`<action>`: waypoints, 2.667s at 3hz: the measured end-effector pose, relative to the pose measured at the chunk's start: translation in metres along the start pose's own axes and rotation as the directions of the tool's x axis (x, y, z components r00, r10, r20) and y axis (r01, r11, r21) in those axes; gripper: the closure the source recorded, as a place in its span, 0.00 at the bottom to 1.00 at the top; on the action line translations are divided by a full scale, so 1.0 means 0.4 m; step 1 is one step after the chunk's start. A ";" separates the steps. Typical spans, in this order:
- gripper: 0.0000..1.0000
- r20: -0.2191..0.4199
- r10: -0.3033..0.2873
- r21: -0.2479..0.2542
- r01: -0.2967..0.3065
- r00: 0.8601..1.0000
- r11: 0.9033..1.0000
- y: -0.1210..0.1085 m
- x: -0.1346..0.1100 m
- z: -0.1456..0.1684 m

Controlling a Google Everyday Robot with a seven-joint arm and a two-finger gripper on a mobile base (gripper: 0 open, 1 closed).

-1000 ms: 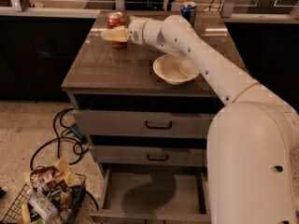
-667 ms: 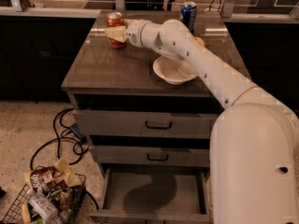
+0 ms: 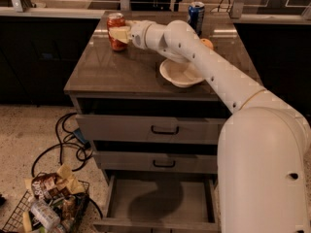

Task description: Place coke can into bottom drawer

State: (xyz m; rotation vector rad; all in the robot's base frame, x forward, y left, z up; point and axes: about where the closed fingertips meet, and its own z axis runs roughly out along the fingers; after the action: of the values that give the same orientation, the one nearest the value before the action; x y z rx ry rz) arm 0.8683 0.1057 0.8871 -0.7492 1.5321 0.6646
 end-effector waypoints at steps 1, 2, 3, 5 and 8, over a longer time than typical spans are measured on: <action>1.00 0.000 0.001 -0.004 -0.001 1.000 1.000 0.005 0.001 0.005; 1.00 0.000 0.001 -0.004 -0.001 1.000 1.000 0.006 0.001 0.006; 1.00 0.002 -0.035 -0.014 0.035 0.999 0.999 0.005 -0.063 -0.004; 1.00 0.026 -0.114 -0.022 0.114 0.993 0.993 0.019 -0.271 -0.149; 1.00 -0.061 -0.124 -0.066 0.120 0.990 0.991 0.174 -0.351 -0.492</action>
Offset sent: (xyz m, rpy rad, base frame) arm -0.0004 0.0028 -0.0007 0.0003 0.0010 0.0035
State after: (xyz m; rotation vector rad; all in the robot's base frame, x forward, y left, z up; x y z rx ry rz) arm 0.6979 0.0074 1.0438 -0.9124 1.5170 0.6035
